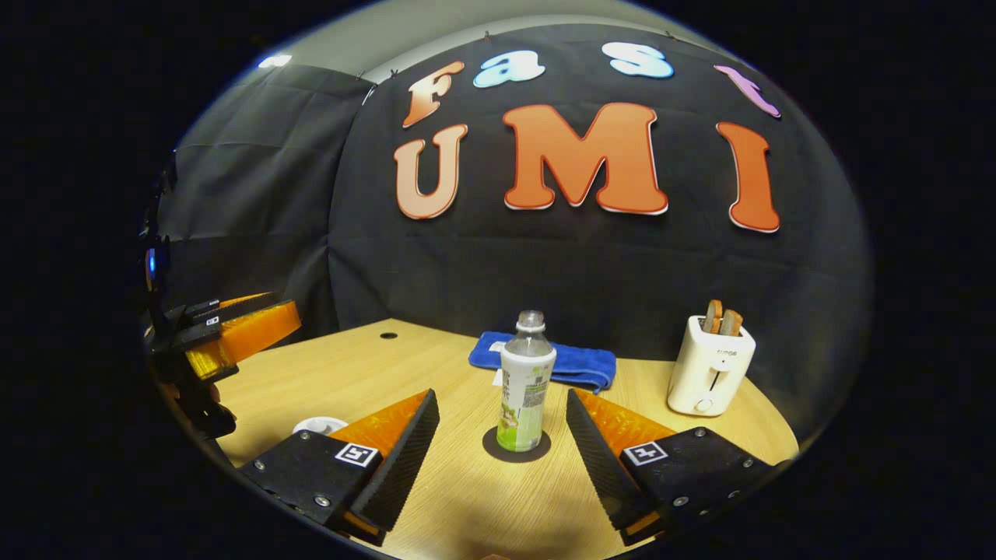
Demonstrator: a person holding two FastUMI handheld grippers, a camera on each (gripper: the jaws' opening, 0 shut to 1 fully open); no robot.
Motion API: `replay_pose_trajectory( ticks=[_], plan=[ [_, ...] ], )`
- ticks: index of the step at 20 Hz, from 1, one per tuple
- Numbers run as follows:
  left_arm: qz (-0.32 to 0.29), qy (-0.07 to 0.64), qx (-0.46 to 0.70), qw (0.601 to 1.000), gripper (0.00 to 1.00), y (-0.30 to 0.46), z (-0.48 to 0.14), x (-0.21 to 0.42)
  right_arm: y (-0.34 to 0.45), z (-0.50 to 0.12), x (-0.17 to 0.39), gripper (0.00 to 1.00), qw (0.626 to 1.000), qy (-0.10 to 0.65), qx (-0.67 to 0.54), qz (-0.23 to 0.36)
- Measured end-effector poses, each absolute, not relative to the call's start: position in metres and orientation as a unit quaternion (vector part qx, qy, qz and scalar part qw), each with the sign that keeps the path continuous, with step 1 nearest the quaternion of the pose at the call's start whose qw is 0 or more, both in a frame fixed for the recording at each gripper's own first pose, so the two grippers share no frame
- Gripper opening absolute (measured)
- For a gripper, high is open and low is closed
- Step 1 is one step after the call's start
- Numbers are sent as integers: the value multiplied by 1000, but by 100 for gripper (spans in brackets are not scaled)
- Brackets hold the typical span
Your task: Open the teacup lid with one hand, grasp the water bottle and pour water into the teacup with the other hand; after pouring, place the water bottle on the coaster and then close the teacup lid.
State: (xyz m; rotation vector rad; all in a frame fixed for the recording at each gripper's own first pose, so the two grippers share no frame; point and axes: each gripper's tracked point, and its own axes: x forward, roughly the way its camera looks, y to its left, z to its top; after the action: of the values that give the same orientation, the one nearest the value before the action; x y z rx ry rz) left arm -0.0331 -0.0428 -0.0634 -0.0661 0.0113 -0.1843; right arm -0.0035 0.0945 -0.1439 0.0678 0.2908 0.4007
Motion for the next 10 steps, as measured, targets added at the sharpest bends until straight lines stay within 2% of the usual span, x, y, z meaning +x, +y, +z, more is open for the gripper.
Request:
replay_pose_trajectory(
  ticks=[1, 6, 8, 9, 10],
  plan=[
    [-89, -6, -38, 995, 96, -42, -51, -30, 90, -136, -4, 99, 972, 132, 31, 190],
    [-83, -37, -56, 994, 96, -47, -17, -22, 80, -110, -9, 98, 981, 90, 16, 171],
    [-86, -40, -56, 994, 94, -53, -17, -20, 77, -106, -10, 98, 983, 81, 12, 166],
    [-89, -34, -58, 994, 96, -56, -19, -17, 75, -105, -9, 98, 984, 77, 11, 161],
    [-88, -31, -60, 994, 93, -57, -22, -15, 73, -106, -8, 98, 985, 75, 10, 156]
  ],
)
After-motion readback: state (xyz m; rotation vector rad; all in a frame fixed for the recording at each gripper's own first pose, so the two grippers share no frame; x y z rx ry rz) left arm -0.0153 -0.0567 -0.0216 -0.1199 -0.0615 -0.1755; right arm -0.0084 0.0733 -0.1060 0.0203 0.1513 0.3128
